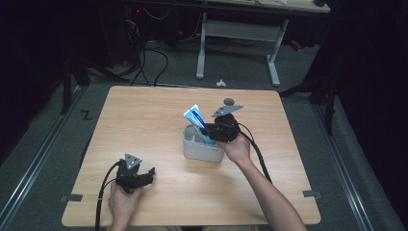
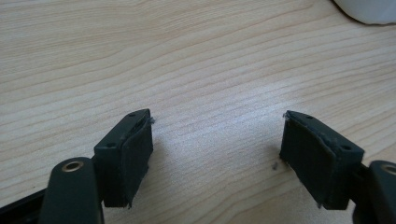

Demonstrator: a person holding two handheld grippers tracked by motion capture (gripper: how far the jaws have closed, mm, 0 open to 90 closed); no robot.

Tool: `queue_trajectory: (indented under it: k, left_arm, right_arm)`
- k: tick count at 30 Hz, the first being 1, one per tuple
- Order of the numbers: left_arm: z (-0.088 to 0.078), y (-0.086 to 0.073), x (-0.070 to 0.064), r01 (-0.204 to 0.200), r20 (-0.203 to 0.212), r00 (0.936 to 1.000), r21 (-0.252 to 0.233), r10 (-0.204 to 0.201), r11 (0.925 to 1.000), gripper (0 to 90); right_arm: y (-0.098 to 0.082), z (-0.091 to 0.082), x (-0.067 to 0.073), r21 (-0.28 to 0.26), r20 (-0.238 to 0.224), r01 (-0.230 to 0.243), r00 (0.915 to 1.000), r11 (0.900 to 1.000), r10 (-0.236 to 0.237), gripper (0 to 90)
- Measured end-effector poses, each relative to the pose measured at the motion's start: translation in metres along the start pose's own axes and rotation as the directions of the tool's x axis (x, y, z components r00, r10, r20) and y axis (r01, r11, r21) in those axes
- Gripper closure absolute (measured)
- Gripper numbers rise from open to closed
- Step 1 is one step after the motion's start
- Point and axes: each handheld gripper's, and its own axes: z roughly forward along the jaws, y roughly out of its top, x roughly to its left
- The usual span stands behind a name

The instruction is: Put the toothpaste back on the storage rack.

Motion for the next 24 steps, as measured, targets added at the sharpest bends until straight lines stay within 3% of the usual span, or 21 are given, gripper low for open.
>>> queue_trajectory:
  k: [3, 5, 10, 24]
  left_arm:
    - [0.000, 0.000, 0.000, 0.000, 0.000, 1.0000, 0.000, 0.000, 1.0000, 25.7]
    - [0.000, 0.000, 0.000, 0.000, 0.000, 1.0000, 0.000, 0.000, 1.0000, 25.7]
    - [0.000, 0.000, 0.000, 0.000, 0.000, 1.0000, 0.000, 0.000, 1.0000, 25.7]
    - [0.000, 0.000, 0.000, 0.000, 0.000, 1.0000, 0.000, 0.000, 1.0000, 25.7]
  right_arm:
    - [0.000, 0.000, 0.000, -0.002, 0.003, 0.003, 1.0000, 1.000, -0.003, 71.4]
    - [0.001, -0.003, -0.001, -0.021, 0.002, -0.011, 0.9999, 1.000, 0.011, 64.1]
    - [0.000, -0.009, -0.002, -0.026, 0.010, -0.014, 0.9998, 1.000, 0.014, 57.0]
    - [-0.002, -0.025, -0.006, -0.078, 0.016, -0.034, 0.9992, 0.996, 0.036, 52.6]
